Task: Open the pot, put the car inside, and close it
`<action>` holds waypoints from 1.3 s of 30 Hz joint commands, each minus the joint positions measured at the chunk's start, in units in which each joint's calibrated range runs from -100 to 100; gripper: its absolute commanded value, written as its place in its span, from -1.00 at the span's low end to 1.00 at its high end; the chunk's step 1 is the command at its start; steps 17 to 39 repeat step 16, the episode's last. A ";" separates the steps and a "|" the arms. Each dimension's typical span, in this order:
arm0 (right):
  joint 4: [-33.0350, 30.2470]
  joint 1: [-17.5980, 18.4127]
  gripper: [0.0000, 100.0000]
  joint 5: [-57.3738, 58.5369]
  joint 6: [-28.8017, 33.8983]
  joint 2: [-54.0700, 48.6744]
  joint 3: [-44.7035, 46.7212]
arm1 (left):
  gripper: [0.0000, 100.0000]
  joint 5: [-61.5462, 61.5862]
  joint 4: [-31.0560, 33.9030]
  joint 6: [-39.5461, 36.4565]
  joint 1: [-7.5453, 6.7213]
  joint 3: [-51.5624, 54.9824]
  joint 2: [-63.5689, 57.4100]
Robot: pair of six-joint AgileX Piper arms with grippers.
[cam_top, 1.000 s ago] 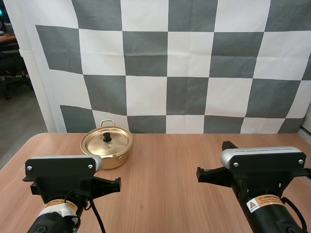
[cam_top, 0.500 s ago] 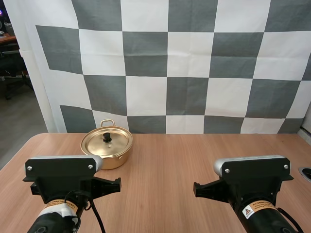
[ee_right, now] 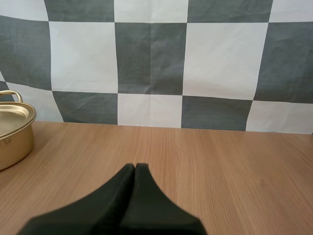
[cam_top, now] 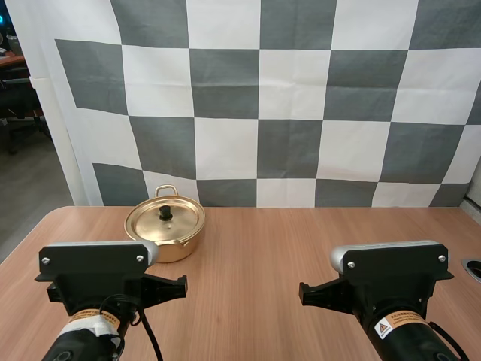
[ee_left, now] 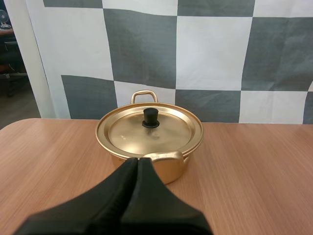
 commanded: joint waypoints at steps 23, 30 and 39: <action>0.03 -0.03 -1.00 -0.01 0.04 0.00 0.00 | -1.00 -0.03 -0.03 0.03 -0.05 0.00 0.00; 0.03 -0.03 -1.00 -0.01 0.04 0.00 0.00 | -1.00 -0.03 -0.03 0.03 -0.05 0.00 0.00; 0.03 -0.03 -1.00 -0.01 0.04 0.00 0.00 | -1.00 -0.03 -0.03 0.03 -0.05 0.00 0.00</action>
